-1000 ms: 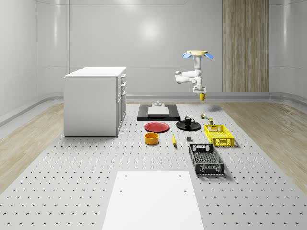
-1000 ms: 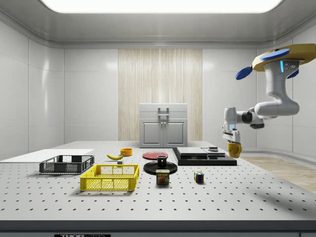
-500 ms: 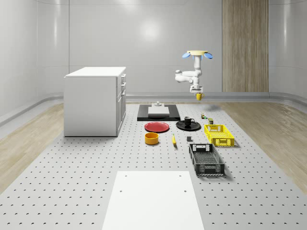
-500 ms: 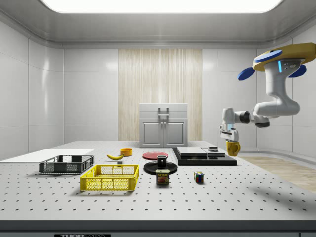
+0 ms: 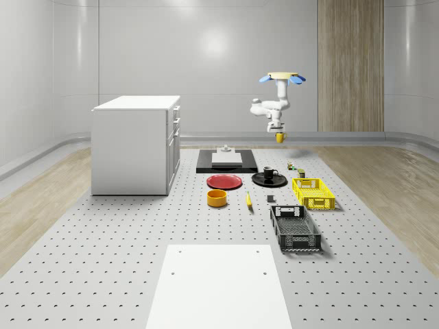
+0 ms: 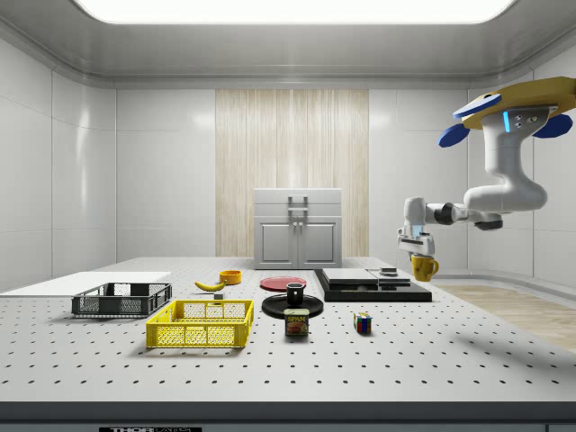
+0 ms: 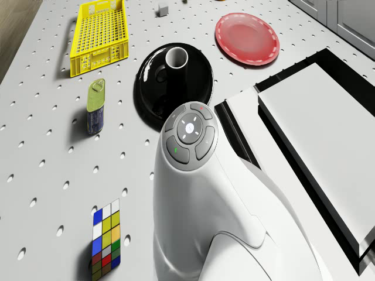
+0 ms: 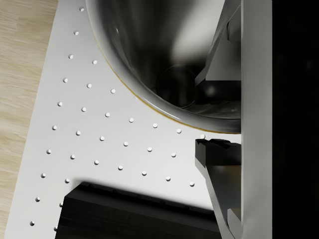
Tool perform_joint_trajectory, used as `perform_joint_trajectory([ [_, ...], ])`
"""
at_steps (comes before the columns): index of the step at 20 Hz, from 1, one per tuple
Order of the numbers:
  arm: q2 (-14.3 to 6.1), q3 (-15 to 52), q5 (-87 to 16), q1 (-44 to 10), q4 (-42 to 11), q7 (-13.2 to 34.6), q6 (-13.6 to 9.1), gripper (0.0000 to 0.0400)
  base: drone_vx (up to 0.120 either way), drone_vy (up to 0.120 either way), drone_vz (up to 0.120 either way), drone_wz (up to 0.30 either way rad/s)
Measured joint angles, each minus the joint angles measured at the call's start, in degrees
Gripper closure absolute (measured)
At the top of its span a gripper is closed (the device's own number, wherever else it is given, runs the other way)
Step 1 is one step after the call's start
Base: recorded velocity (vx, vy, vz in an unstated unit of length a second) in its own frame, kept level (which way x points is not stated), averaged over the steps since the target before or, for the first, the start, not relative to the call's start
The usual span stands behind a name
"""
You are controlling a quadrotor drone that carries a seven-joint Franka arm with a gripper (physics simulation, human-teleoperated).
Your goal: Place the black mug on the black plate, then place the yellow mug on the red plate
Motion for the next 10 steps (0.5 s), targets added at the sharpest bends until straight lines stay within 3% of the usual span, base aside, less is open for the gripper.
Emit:
perform_joint_trajectory([
  [10,-2.0,0.2,0.8,-0.5,0.1,-16.7,1.9,0.03,0.0,0.0,0.0,-0.3],
])
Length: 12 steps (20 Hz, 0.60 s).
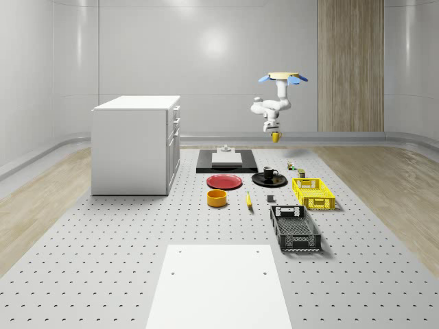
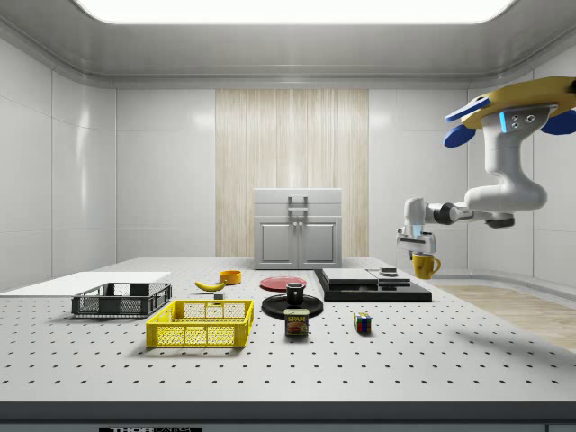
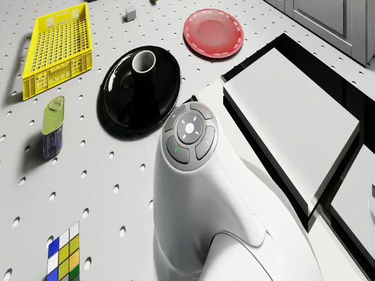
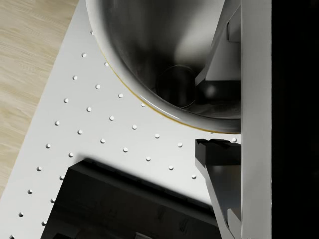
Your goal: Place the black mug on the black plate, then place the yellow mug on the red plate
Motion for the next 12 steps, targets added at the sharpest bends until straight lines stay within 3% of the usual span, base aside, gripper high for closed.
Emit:
perform_joint_trajectory([
  [2,-0.3,0.0,0.1,-0.1,0.0,-3.0,0.3,0.03,0.04,0.0,0.0,-0.05],
  [5,-0.8,0.1,0.3,-0.2,0.0,-5.9,0.7,0.03,0.12,0.0,0.0,0.0],
  [12,-1.5,0.1,0.6,-0.3,0.1,-8.7,1.4,0.03,0.12,0.0,0.0,0.0],
])
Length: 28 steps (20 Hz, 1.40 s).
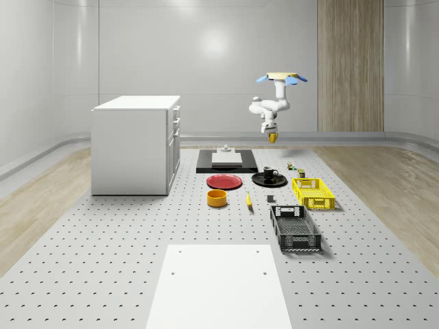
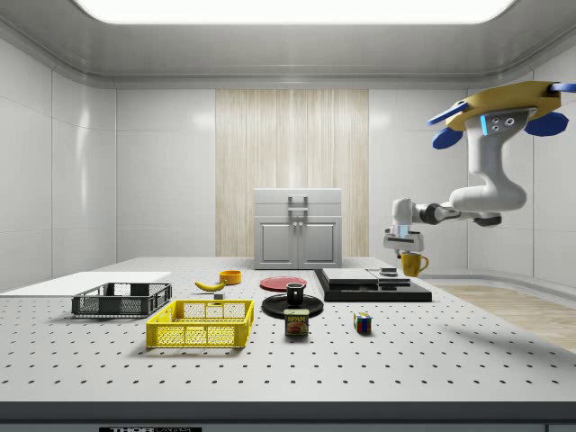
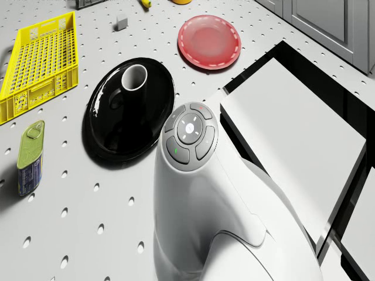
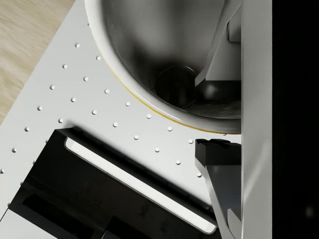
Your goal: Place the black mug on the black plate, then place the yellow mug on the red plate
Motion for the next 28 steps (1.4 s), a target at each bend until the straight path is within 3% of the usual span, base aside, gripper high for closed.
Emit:
perform_joint_trajectory([
  [28,-1.5,0.1,0.6,-0.3,0.1,-0.9,1.4,0.03,0.12,0.0,0.0,0.0],
])
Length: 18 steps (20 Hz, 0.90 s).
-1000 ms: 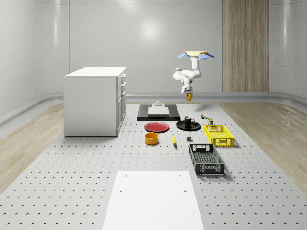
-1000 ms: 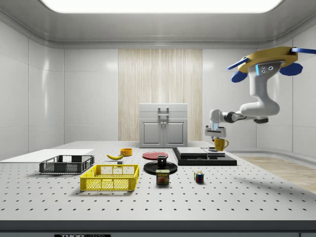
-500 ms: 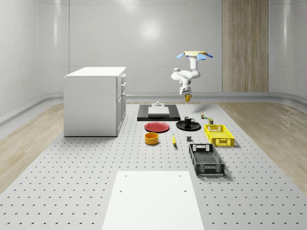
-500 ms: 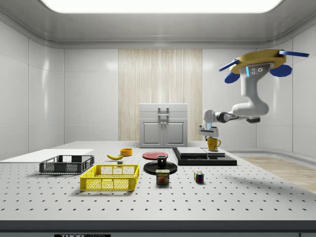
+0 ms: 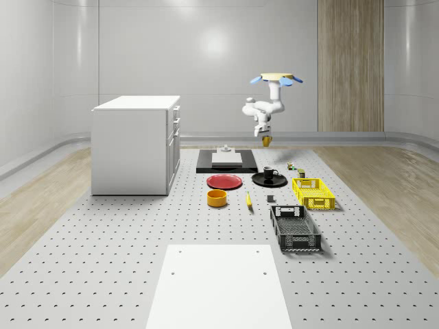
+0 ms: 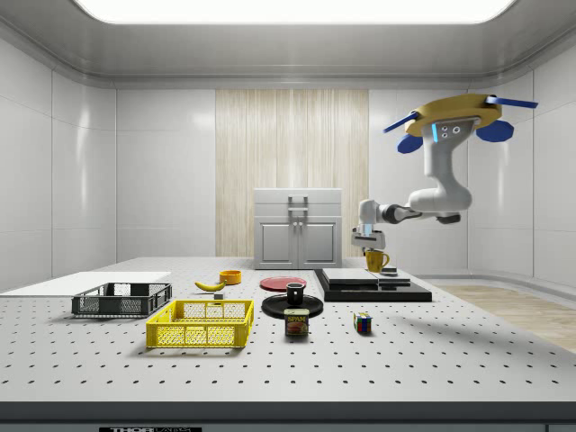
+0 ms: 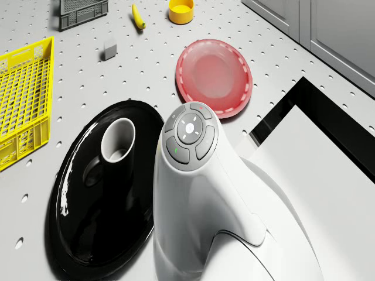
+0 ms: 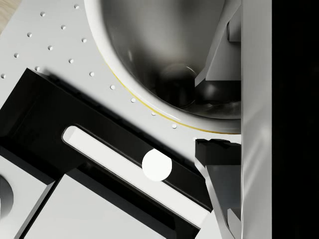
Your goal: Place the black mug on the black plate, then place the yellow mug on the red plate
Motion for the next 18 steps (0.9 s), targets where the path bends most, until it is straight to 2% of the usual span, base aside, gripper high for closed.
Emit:
perform_joint_trajectory([
  [2,-0.1,0.0,0.0,0.0,0.0,0.0,0.1,0.03,0.12,-0.04,0.0,0.0],
  [6,-0.2,0.0,0.1,0.0,0.0,0.0,0.2,0.03,0.12,-0.11,0.0,0.0],
  [14,-0.4,0.0,0.2,-0.1,0.0,0.1,0.4,0.03,0.12,0.0,0.0,0.0],
  [18,-0.5,0.0,0.2,-0.1,0.0,0.1,0.4,0.03,0.12,-0.1,0.0,0.0],
])
